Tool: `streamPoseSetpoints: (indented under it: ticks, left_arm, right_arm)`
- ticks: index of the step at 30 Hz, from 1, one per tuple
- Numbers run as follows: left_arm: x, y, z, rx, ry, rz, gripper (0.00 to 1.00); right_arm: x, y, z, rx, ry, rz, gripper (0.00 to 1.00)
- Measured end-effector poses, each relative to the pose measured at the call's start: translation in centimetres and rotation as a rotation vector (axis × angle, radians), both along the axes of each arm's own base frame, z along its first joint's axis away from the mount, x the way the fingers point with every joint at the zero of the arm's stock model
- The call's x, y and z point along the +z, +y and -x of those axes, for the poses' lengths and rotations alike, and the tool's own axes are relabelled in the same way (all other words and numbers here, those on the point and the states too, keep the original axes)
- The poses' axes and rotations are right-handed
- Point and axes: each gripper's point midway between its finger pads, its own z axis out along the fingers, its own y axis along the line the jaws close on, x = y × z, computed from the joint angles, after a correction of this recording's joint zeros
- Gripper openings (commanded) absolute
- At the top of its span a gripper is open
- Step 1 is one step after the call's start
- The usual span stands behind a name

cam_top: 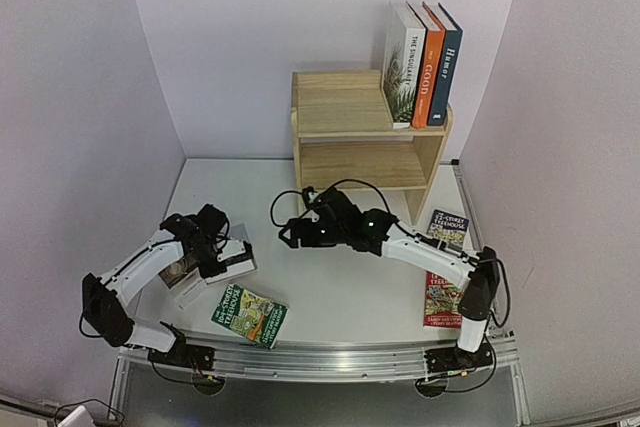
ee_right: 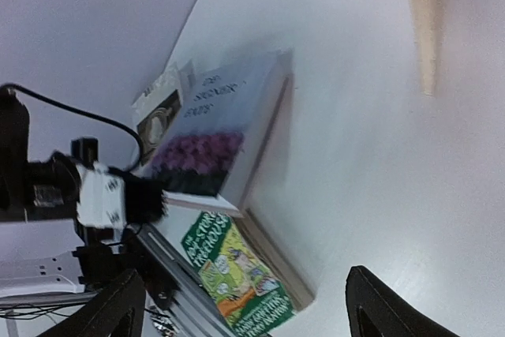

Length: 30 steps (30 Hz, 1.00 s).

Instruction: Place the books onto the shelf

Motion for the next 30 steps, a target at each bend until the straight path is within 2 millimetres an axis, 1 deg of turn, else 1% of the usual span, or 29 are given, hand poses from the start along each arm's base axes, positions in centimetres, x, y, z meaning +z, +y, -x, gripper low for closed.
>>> streamPoseSetpoints:
  ticks: [2, 5, 8, 9, 14, 16, 18, 21, 23, 25, 28, 30]
  left_arm:
    - [-0.5, -0.1, 1.9, -0.037, 0.011, 0.007, 0.0]
    - [-1.7, -0.1, 4.2, -0.092, 0.026, 0.006, 0.0]
    - [-2.5, -0.3, 5.4, -0.141, 0.031, 0.002, 0.0]
    - [-2.7, -0.4, 5.7, -0.156, 0.029, 0.002, 0.0]
    - [-3.3, -1.0, 6.4, -0.21, 0.015, 0.014, 0.0]
    - [-3.2, -1.1, 6.5, -0.225, 0.01, 0.017, 0.0]
    - [-3.0, -1.4, 6.5, -0.239, -0.001, 0.033, 0.0]
    - [-2.7, -1.9, 6.7, -0.258, -0.013, 0.056, 0.0]
    - [-2.7, -2.0, 6.7, -0.265, -0.012, 0.062, 0.0]
    - [-2.7, -2.1, 6.8, -0.274, -0.012, 0.069, 0.0]
    - [-2.6, -2.4, 6.7, -0.282, -0.018, 0.079, 0.0]
    - [-2.6, -2.4, 6.6, -0.282, -0.02, 0.08, 0.04]
  right_arm:
    - [-0.5, 2.6, -0.2, 0.019, 0.044, -0.038, 0.85]
    - [-3.0, 5.9, -0.8, 0.033, 0.124, -0.066, 0.85]
    - [-7.1, 7.7, -1.1, 0.02, 0.228, -0.05, 0.85]
    - [-8.8, 8.4, -1.1, 0.018, 0.269, -0.042, 0.86]
    - [-15.3, 10.8, -1.1, 0.016, 0.441, -0.029, 0.91]
    - [-17.2, 11.2, -0.7, 0.015, 0.506, -0.027, 0.92]
    - [-18.7, 11.4, -0.3, 0.011, 0.57, -0.033, 0.92]
    - [-19.5, 12.1, -0.1, 0.013, 0.64, -0.07, 0.92]
    - [-19.5, 12.9, -0.1, 0.02, 0.68, -0.12, 0.91]
    - [-19.3, 13.6, -0.2, 0.027, 0.713, -0.171, 0.87]
    - [-19.0, 14.4, -0.4, 0.04, 0.748, -0.242, 0.75]
    - [-18.9, 14.7, -0.6, 0.041, 0.765, -0.271, 0.64]
